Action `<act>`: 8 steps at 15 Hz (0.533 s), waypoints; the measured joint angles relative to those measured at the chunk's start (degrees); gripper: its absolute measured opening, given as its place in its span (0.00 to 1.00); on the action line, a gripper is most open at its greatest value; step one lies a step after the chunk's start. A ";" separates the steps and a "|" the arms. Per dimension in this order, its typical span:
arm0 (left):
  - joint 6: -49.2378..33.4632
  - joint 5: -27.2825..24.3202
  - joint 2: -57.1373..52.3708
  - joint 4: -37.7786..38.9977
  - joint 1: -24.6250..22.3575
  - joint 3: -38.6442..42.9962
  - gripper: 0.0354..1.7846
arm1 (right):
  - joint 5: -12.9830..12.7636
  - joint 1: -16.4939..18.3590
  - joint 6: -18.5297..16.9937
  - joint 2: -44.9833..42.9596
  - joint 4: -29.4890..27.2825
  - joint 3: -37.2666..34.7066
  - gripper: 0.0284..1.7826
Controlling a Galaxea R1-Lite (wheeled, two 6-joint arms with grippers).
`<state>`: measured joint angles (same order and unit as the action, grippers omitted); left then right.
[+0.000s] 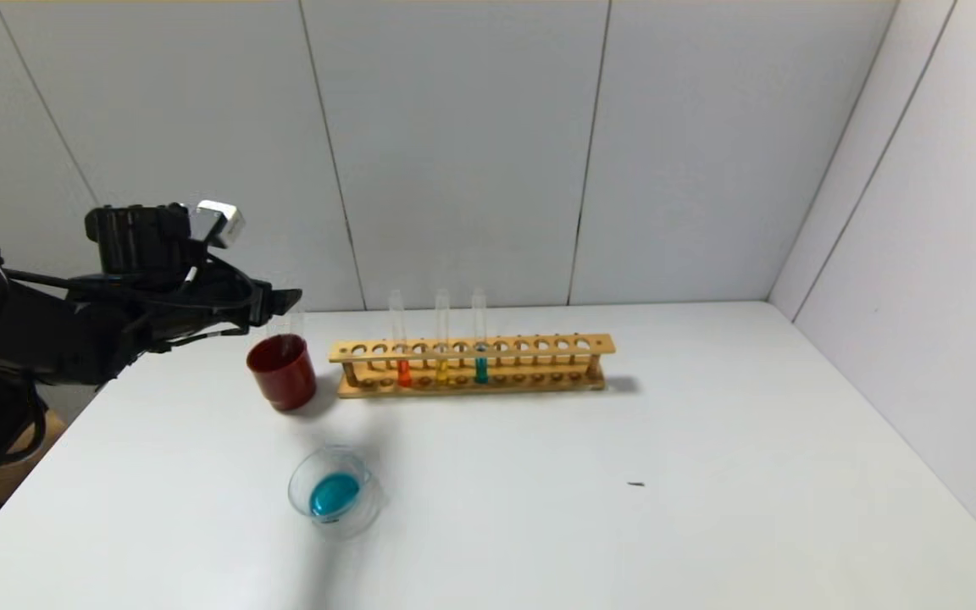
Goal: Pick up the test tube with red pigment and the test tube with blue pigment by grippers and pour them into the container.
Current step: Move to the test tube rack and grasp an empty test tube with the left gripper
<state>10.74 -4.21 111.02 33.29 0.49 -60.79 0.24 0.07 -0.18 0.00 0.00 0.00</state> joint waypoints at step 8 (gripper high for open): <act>-1.45 0.02 -10.39 -1.82 14.17 5.56 0.98 | 0.00 0.02 0.00 0.00 0.00 0.00 0.98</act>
<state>9.29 -4.18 100.63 31.48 14.65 -55.24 0.24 0.10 -0.18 0.00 0.00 0.00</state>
